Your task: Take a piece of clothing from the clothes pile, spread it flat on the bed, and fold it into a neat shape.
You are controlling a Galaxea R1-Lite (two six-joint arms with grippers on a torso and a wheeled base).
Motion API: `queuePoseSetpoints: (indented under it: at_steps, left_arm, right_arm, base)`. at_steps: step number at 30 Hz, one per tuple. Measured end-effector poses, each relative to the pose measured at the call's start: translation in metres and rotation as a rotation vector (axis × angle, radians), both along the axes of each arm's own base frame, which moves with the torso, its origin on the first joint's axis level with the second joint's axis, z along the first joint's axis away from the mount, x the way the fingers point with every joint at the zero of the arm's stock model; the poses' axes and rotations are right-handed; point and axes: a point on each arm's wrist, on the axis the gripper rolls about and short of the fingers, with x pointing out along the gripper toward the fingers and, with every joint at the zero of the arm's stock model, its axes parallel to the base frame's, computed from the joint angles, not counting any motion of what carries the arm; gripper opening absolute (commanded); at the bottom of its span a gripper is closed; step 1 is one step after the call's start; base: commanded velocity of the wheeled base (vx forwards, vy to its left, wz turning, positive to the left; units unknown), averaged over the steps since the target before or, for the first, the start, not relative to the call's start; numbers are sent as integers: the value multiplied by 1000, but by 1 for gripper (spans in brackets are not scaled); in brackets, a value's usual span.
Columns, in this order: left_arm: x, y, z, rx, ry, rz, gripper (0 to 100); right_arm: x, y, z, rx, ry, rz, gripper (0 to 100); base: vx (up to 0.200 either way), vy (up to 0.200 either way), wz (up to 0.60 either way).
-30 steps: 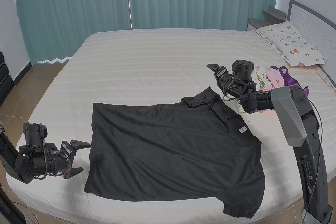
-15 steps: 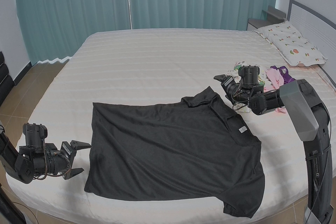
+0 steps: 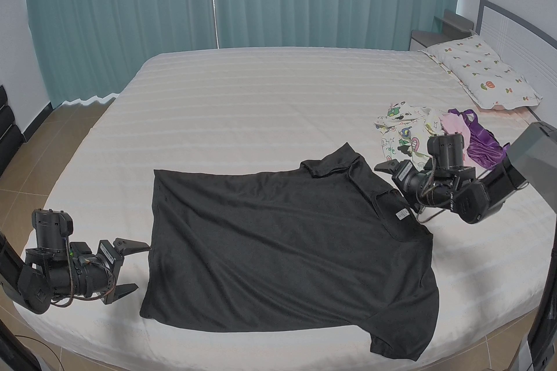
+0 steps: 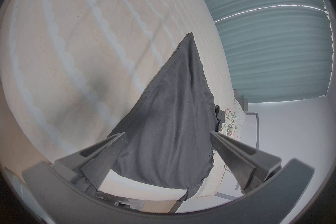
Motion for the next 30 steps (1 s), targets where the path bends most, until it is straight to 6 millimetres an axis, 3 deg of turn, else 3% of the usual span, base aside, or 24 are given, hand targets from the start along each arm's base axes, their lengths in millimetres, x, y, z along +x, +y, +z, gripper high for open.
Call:
queuePoseSetpoints:
  at_steps: [11, 16, 21, 30]
  left_arm:
    - [-17, -9, -2, 10, 19, -32, 100]
    - [-18, -15, -7, 35, 26, -36, 100]
    - [-7, -27, -16, 97, -4, 3, 100]
    - [15, -56, -37, 172, -67, 90, 100]
  right_arm:
    - [-105, -26, -17, -4, 51, 11, 100]
    - [-150, -34, -25, 23, 16, 21, 100]
    - [-177, -36, -30, 44, 22, 34, 100]
    - [-188, -35, -31, 62, 37, 41, 100]
  base:
    - [-200, 0, 0]
    - [0, 0, 0]
    - [0, 0, 0]
    - [0, 0, 0]
